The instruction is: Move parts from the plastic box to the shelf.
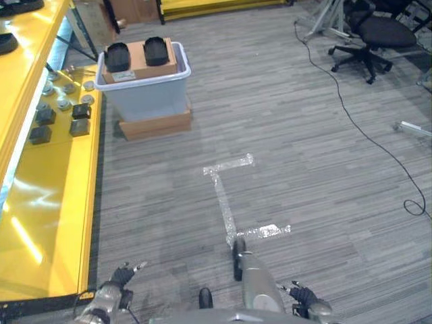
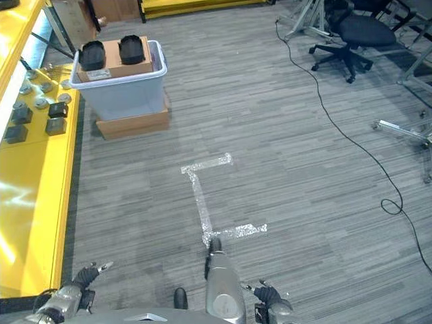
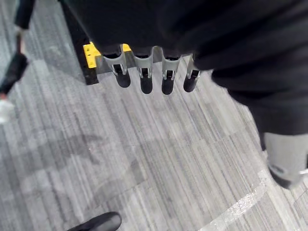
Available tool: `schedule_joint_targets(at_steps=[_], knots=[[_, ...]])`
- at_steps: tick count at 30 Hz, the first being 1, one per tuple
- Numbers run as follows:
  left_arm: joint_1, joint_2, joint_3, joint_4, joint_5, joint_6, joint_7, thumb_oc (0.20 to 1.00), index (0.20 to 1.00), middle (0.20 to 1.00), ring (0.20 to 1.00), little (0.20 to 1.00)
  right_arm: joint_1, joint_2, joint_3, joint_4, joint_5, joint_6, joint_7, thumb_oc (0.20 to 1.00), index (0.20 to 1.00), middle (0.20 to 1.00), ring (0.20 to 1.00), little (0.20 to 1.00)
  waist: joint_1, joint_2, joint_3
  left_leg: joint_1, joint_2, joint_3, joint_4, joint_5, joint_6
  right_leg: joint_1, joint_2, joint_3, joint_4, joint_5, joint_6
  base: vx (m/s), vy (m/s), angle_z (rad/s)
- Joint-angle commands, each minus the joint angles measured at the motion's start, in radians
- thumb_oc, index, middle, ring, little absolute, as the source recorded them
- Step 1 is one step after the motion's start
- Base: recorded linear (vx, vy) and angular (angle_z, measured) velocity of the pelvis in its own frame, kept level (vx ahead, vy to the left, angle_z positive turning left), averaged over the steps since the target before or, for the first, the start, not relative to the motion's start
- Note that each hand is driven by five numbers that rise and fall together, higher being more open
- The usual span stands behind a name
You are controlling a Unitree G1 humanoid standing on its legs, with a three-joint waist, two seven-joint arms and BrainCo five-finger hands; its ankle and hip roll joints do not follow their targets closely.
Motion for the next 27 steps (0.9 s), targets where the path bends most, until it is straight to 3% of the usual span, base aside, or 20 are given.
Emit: schedule_joint_targets(at_steps=[1, 4, 5, 6, 7, 8, 10, 11, 12, 13, 14, 15, 16, 18, 20, 21, 23, 25, 27], knots=[[0.016, 0.020, 0.003, -0.017, 0.019, -0.026, 0.009, 1.000, 1.000, 1.000, 1.000, 1.000, -0.014, -0.056, -0.017, 0.048, 0.008, -0.004, -0.007, 1.000, 1.000, 1.000, 1.000, 1.000, -0.005, -0.004, -0.008, 0.005, 0.063, -0.045, 0.063, -0.042, -0.063, 0.157, 0.013, 0.037, -0.117, 0.180, 0.050, 0.48, -0.131, 0.89], [0.027, 0.006, 0.006, -0.009, 0.027, -0.025, 0.006, 1.000, 1.000, 1.000, 1.000, 1.000, 0.009, -0.058, -0.015, 0.073, -0.004, 0.003, 0.002, 1.000, 1.000, 1.000, 1.000, 1.000, -0.010, -0.002, -0.034, 0.028, 0.078, -0.064, 0.146, -0.039, -0.090, 0.197, 0.009, 0.013, -0.106, 0.181, 0.023, 0.47, -0.199, 0.83], [0.034, -0.013, 0.008, -0.004, 0.020, -0.022, 0.011, 1.000, 1.000, 1.000, 1.000, 1.000, 0.018, -0.064, -0.011, 0.096, -0.015, 0.009, 0.009, 1.000, 1.000, 1.000, 1.000, 1.000, -0.005, 0.011, -0.046, -0.005, 0.089, -0.066, 0.290, 0.051, -0.135, 0.257, 0.021, 0.004, -0.114, 0.163, -0.007, 0.50, -0.276, 0.26], [0.040, -0.019, 0.011, -0.001, 0.018, -0.021, 0.010, 1.000, 1.000, 1.000, 1.000, 1.000, 0.018, -0.070, -0.010, 0.093, -0.015, 0.012, 0.011, 1.000, 1.000, 1.000, 1.000, 1.000, 0.004, 0.001, -0.047, -0.055, 0.068, -0.084, 0.427, 0.105, -0.155, 0.280, 0.009, -0.001, -0.116, 0.158, -0.019, 0.55, -0.329, 0.16], [0.042, -0.028, 0.007, 0.009, 0.023, -0.018, 0.011, 1.000, 1.000, 1.000, 1.000, 1.000, 0.006, -0.084, -0.007, 0.079, -0.007, 0.012, 0.015, 1.000, 1.000, 1.000, 1.000, 1.000, 0.023, -0.019, -0.032, -0.128, 0.045, -0.068, 0.564, 0.144, -0.183, 0.337, -0.004, 0.006, -0.126, 0.137, -0.036, 0.40, -0.269, 0.33], [0.042, -0.030, 0.010, 0.014, 0.023, -0.016, 0.018, 1.000, 1.000, 1.000, 1.000, 1.000, -0.001, -0.090, 0.000, 0.075, -0.013, 0.012, 0.014, 1.000, 1.000, 1.000, 1.000, 1.000, 0.030, -0.027, -0.026, -0.152, 0.058, -0.035, 0.594, 0.142, -0.183, 0.359, -0.007, 0.008, -0.132, 0.125, -0.044, 0.40, -0.269, 0.20], [0.046, -0.037, 0.014, 0.020, 0.013, -0.009, 0.026, 1.000, 1.000, 1.000, 1.000, 1.000, -0.015, -0.108, 0.009, 0.076, -0.032, 0.016, 0.001, 1.000, 1.000, 1.000, 1.000, 1.000, 0.059, -0.041, -0.017, -0.231, 0.105, 0.044, 0.517, 0.118, -0.166, 0.413, -0.027, -0.012, -0.155, 0.098, -0.044, 0.38, -0.175, -0.23], [0.052, -0.042, 0.005, 0.031, 0.024, -0.007, 0.027, 1.000, 1.000, 1.000, 1.000, 1.000, -0.021, -0.122, 0.002, 0.073, -0.023, 0.015, -0.008, 1.000, 1.000, 1.000, 1.000, 1.000, 0.076, -0.044, -0.022, -0.270, 0.125, 0.077, 0.361, 0.077, -0.143, 0.447, -0.030, -0.025, -0.178, 0.077, -0.034, 0.33, -0.084, -0.20], [0.053, -0.042, 0.005, 0.032, 0.024, -0.007, 0.027, 1.000, 1.000, 1.000, 1.000, 1.000, -0.021, -0.122, 0.002, 0.073, -0.023, 0.015, -0.008, 1.000, 1.000, 1.000, 1.000, 1.000, 0.077, -0.044, -0.018, -0.262, 0.125, 0.078, 0.356, 0.076, -0.143, 0.453, -0.031, -0.024, -0.179, 0.075, -0.033, 0.38, -0.027, 0.07], [0.059, -0.048, -0.005, 0.043, 0.044, -0.007, 0.029, 1.000, 1.000, 1.000, 1.000, 1.000, -0.027, -0.135, -0.001, 0.069, -0.023, 0.012, -0.014, 1.000, 1.000, 1.000, 1.000, 1.000, 0.085, -0.030, -0.019, -0.276, 0.135, 0.078, 0.201, 0.107, -0.138, 0.473, -0.019, -0.026, -0.196, 0.069, -0.022, 0.29, 0.030, 0.11], [0.064, -0.051, -0.013, 0.046, 0.051, -0.005, 0.031, 1.000, 1.000, 1.000, 1.000, 1.000, -0.036, -0.143, 0.005, 0.063, -0.028, 0.008, -0.017, 1.000, 1.000, 1.000, 1.000, 1.000, 0.102, -0.017, -0.022, -0.309, 0.134, 0.052, 0.120, 0.149, -0.136, 0.492, -0.008, -0.025, -0.207, 0.065, -0.018, 0.30, 0.028, 0.08], [0.064, -0.051, -0.013, 0.046, 0.051, -0.005, 0.031, 1.000, 1.000, 1.000, 1.000, 1.000, -0.035, -0.143, 0.004, 0.063, -0.028, 0.008, -0.017, 1.000, 1.000, 1.000, 1.000, 1.000, 0.102, -0.018, -0.017, -0.295, 0.132, 0.052, 0.107, 0.153, -0.136, 0.502, -0.009, -0.026, -0.210, 0.063, -0.018, 0.40, 0.032, -0.01], [0.071, -0.054, -0.013, 0.053, 0.043, -0.005, 0.043, 1.000, 1.000, 1.000, 1.000, 1.000, -0.052, -0.153, 0.015, 0.053, -0.033, -0.002, -0.024, 1.000, 1.000, 1.000, 1.000, 1.000, 0.128, -0.005, -0.022, -0.343, 0.127, 0.005, -0.004, 0.203, -0.149, 0.531, 0.008, -0.009, -0.228, 0.044, -0.017, 0.38, 0.044, -0.21], [0.078, -0.055, -0.001, 0.066, 0.034, 0.002, 0.046, 1.000, 1.000, 1.000, 1.000, 1.000, -0.064, -0.156, 0.017, 0.053, -0.039, 0.000, -0.026, 1.000, 1.000, 1.000, 1.000, 1.000, 0.138, -0.004, -0.024, -0.354, 0.141, 0.018, 0.002, 0.229, -0.164, 0.574, 0.005, 0.001, -0.238, 0.018, -0.011, 0.48, 0.117, -0.69], [0.101, -0.056, 0.018, 0.092, 0.036, 0.009, 0.049, 1.000, 1.000, 1.000, 1.000, 1.000, -0.066, -0.141, -0.003, 0.061, -0.021, 0.001, -0.032, 1.000, 1.000, 1.000, 1.000, 1.000, 0.155, -0.008, -0.048, -0.339, 0.133, 0.032, 0.079, 0.207, -0.134, 0.618, -0.015, 0.013, -0.202, -0.038, -0.001, 0.55, 0.243, -0.90], [0.112, -0.056, 0.027, 0.110, 0.043, 0.016, 0.043, 1.000, 1.000, 1.000, 1.000, 1.000, -0.049, -0.116, -0.041, 0.065, 0.020, 0.001, -0.036, 1.000, 1.000, 1.000, 1.000, 1.000, 0.158, -0.024, -0.068, -0.321, 0.116, 0.053, 0.116, 0.162, -0.102, 0.601, -0.049, 0.021, -0.068, -0.056, 0.019, 0.52, 0.338, -0.39], [0.094, -0.032, 0.037, 0.097, 0.030, 0.019, 0.057, 1.000, 1.000, 1.000, 1.000, 1.000, -0.061, -0.083, -0.006, 0.039, 0.016, -0.001, -0.025, 1.000, 1.000, 1.000, 1.000, 1.000, 0.139, -0.003, -0.031, -0.266, 0.112, 0.056, 0.145, 0.114, -0.064, 0.431, -0.052, 0.077, 0.236, 0.031, 0.040, 0.38, 0.295, -0.19], [0.084, -0.026, 0.036, 0.091, 0.026, 0.017, 0.060, 1.000, 1.000, 1.000, 1.000, 1.000, -0.064, -0.081, 0.006, 0.038, -0.001, 0.002, -0.029, 1.000, 1.000, 1.000, 1.000, 1.000, 0.137, 0.000, -0.026, -0.247, 0.112, 0.049, 0.137, 0.107, -0.065, 0.408, -0.060, 0.063, 0.216, 0.022, 0.034, 0.15, 0.049, 0.00], [0.062, -0.015, 0.030, 0.076, 0.025, 0.009, 0.071, 1.000, 1.000, 1.000, 1.000, 1.000, -0.064, -0.080, 0.005, 0.041, -0.009, 0.007, -0.033, 1.000, 1.000, 1.000, 1.000, 1.000, 0.135, 0.003, -0.034, -0.215, 0.120, 0.040, 0.098, 0.102, -0.075, 0.404, -0.094, 0.017, 0.084, 0.028, 0.029, 0.25, -0.073, 0.46]])
